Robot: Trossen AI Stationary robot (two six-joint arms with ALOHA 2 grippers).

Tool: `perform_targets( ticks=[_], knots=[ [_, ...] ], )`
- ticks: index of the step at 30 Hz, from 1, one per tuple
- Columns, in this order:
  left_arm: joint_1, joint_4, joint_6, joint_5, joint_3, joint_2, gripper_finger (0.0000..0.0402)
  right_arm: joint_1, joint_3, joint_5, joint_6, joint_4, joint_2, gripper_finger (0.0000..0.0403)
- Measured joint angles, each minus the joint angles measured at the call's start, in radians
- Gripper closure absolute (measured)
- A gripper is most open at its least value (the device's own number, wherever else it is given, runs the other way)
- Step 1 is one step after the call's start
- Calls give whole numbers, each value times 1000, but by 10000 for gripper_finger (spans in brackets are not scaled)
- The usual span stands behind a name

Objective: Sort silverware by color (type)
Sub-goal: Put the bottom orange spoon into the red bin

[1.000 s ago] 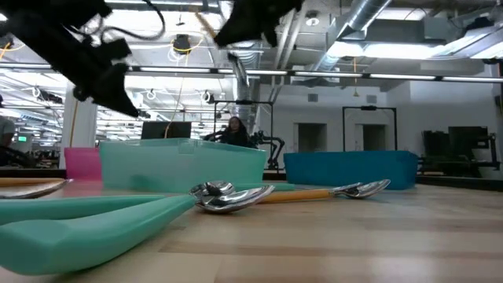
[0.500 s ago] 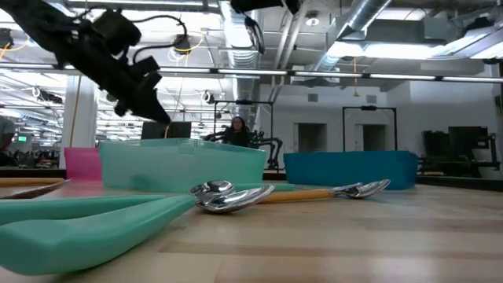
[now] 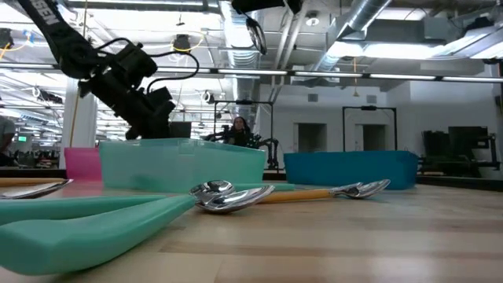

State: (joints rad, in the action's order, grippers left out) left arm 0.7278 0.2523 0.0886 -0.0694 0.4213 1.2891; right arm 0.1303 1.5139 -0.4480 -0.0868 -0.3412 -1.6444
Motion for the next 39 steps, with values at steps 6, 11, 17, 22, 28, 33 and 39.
perform_targets(
  ticks=[6, 11, 17, 22, 28, 33, 39],
  knots=[
    [22, 45, 6, -77, 41, 133, 401, 8, 0, 0, -11, 1, 0, 342],
    [19, 74, 2, -158, 110, 244, 401, 14, 0, 0, -19, -1, 0, 342],
    [18, 75, -14, -170, 190, 306, 401, 20, 0, 1, -29, -3, 0, 342],
    [17, 81, -18, -210, 252, 309, 401, 21, 0, 1, -39, -10, 0, 342],
    [13, 74, -25, -217, 290, 309, 401, 24, 0, 0, -47, -21, -1, 342],
    [4, -29, -8, -375, 327, 231, 401, 37, 0, 0, -47, -30, -1, 342],
    [-153, -362, -83, -283, 328, -58, 401, 42, 0, -22, -47, -57, -1, 342]
  ],
)
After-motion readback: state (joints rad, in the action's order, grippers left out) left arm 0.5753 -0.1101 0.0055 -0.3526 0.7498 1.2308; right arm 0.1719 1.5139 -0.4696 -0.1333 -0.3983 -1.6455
